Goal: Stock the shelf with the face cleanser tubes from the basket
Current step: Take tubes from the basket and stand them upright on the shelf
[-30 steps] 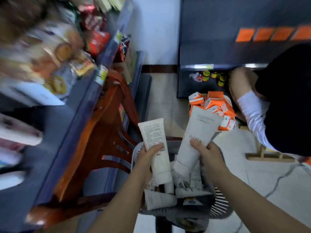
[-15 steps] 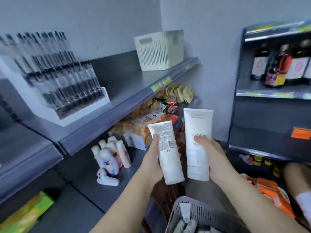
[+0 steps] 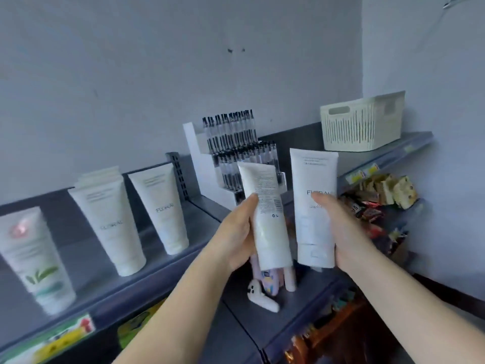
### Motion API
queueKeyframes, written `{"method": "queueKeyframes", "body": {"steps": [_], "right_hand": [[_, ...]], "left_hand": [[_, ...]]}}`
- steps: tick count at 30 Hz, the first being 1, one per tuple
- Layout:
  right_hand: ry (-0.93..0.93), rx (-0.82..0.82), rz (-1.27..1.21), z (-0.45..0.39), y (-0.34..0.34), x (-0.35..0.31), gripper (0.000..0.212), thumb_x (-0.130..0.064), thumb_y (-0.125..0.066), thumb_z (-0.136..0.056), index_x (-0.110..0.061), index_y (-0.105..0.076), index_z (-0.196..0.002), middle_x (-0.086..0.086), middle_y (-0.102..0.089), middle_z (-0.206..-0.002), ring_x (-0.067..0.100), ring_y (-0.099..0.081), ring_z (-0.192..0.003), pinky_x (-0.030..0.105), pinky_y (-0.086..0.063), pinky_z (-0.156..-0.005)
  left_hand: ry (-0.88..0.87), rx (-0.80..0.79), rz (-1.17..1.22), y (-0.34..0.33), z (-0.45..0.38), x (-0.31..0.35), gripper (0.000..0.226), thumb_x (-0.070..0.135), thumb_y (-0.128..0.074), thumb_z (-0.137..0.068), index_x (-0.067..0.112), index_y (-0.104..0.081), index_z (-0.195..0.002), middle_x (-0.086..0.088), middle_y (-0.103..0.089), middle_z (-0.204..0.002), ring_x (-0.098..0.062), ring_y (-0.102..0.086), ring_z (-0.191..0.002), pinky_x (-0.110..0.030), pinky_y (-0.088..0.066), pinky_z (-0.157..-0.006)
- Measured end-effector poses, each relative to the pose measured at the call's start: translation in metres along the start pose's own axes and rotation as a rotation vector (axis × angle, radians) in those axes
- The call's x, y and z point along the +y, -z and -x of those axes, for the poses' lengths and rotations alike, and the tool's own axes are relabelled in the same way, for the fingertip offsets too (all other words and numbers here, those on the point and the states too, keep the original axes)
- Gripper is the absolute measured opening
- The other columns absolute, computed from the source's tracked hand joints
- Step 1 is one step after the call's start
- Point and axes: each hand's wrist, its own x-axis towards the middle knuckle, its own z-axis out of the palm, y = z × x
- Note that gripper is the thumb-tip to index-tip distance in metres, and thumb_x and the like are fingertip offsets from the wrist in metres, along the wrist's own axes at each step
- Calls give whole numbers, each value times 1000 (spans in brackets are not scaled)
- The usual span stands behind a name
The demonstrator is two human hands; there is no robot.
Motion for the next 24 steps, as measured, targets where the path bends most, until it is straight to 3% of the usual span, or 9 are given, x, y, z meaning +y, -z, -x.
{"method": "queueKeyframes", "body": {"steps": [5, 7, 9, 12, 15, 18, 22, 24], "right_hand": [[8, -203, -43, -9, -73, -20, 16, -30, -54, -87, -19, -63, -79, -2, -68, -58, 11, -63, -46, 22, -52, -45], [46, -285, -60, -14, -102, -29, 22, -26, -49, -90, -18, -61, -73, -3, -66, -51, 10, -61, -41, 19, -50, -41], [76, -343, -52, -22, -129, -38, 22, -26, -47, -90, -18, -61, -75, -4, -66, -51, 10, -61, -42, 19, -51, -43], [119, -412, -40, -38, -165, -48, 21, -29, -46, -89, -19, -62, -80, -3, -67, -59, 12, -62, -47, 22, -52, -51], [161, -437, -51, -52, -195, -57, 22, -28, -46, -89, -19, -60, -74, -5, -63, -52, 10, -59, -44, 18, -50, -48], [197, -441, -49, -69, -219, -61, 18, -27, -50, -88, -19, -60, -76, -5, -64, -55, 13, -61, -49, 22, -52, -53], [214, -454, -71, -96, -241, -64, 9, -22, -53, -89, -19, -59, -83, -7, -65, -54, 11, -62, -46, 23, -54, -50], [227, -513, -66, -113, -249, -64, 6, -23, -55, -89, -20, -60, -91, -4, -68, -72, 13, -66, -62, 30, -57, -65]], "left_hand": [[-219, 39, -189, 33, 28, 78, 48, 44, -45, -91, 11, -54, -126, -15, -62, -123, -30, -60, -110, -47, -50, -95], [-290, 80, -256, 46, 36, 109, 50, 47, -50, -87, 9, -59, -117, -13, -69, -105, -25, -66, -95, -42, -55, -85], [-366, 104, -324, 55, 42, 138, 37, 45, -48, -86, 13, -64, -99, -4, -70, -87, -17, -67, -80, -34, -57, -76], [-438, 184, -390, 68, 46, 175, 27, 36, -45, -94, 14, -58, -84, -2, -64, -70, -16, -65, -68, -32, -56, -69], [-507, 261, -461, 82, 43, 207, 24, 35, -56, -90, 15, -54, -77, 2, -59, -57, -14, -59, -58, -33, -52, -69], [-525, 370, -522, 99, 33, 230, 27, 37, -70, -77, 14, -56, -81, 4, -59, -59, -12, -60, -56, -26, -52, -59], [-579, 484, -535, 120, 14, 247, 22, 35, -66, -84, 15, -57, -83, 3, -61, -71, -9, -62, -62, -24, -55, -60], [-580, 532, -517, 131, 4, 252, 24, 39, -64, -84, 16, -57, -87, 3, -65, -79, -11, -66, -72, -25, -57, -67]]}}
